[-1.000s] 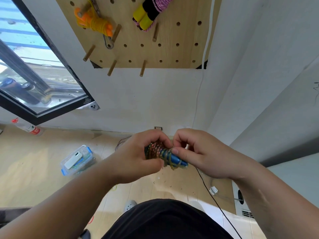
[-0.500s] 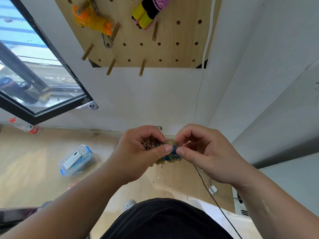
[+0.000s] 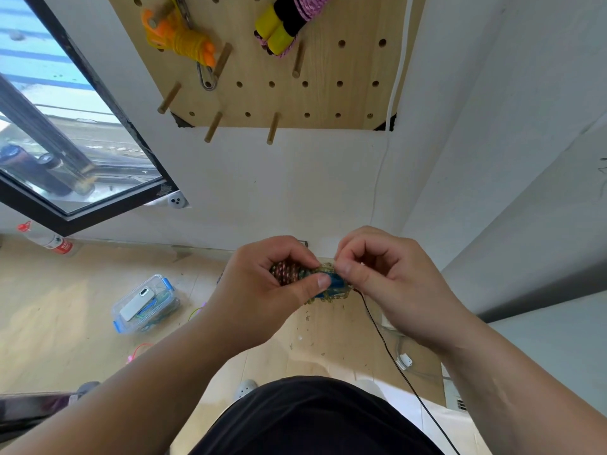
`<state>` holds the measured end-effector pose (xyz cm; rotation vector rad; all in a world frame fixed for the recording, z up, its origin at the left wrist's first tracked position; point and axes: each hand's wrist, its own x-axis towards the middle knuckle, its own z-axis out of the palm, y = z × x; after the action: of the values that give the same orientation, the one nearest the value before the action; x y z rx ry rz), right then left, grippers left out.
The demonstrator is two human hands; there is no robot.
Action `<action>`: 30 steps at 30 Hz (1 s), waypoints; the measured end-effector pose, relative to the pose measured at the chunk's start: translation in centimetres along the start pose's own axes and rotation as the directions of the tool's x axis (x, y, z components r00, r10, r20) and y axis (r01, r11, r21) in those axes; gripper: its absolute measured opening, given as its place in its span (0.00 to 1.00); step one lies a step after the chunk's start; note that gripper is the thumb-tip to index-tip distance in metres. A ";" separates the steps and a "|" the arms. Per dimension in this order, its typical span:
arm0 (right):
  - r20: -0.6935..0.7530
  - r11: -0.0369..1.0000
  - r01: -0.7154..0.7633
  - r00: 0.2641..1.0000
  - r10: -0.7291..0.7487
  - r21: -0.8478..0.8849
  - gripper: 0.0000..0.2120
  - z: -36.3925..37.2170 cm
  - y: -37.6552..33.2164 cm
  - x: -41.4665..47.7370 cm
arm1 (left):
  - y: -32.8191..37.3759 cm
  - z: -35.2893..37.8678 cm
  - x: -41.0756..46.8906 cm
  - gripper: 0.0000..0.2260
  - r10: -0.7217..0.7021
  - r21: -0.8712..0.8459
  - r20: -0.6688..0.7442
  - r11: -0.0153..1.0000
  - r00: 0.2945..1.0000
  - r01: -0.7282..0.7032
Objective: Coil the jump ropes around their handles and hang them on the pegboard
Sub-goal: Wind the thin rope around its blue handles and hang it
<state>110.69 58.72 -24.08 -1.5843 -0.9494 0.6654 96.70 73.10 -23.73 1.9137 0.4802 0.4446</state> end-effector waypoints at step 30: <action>-0.066 0.977 -0.207 0.977 0.203 -0.059 0.08 -0.3 -1.1 2.9 | -0.9 -0.4 0.7 0.13 -0.013 0.075 0.220 0.997 0.975 -0.004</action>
<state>112.17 61.17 -22.71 -1.7668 -0.7769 0.7315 97.01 74.08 -24.35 2.0060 0.3592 0.2091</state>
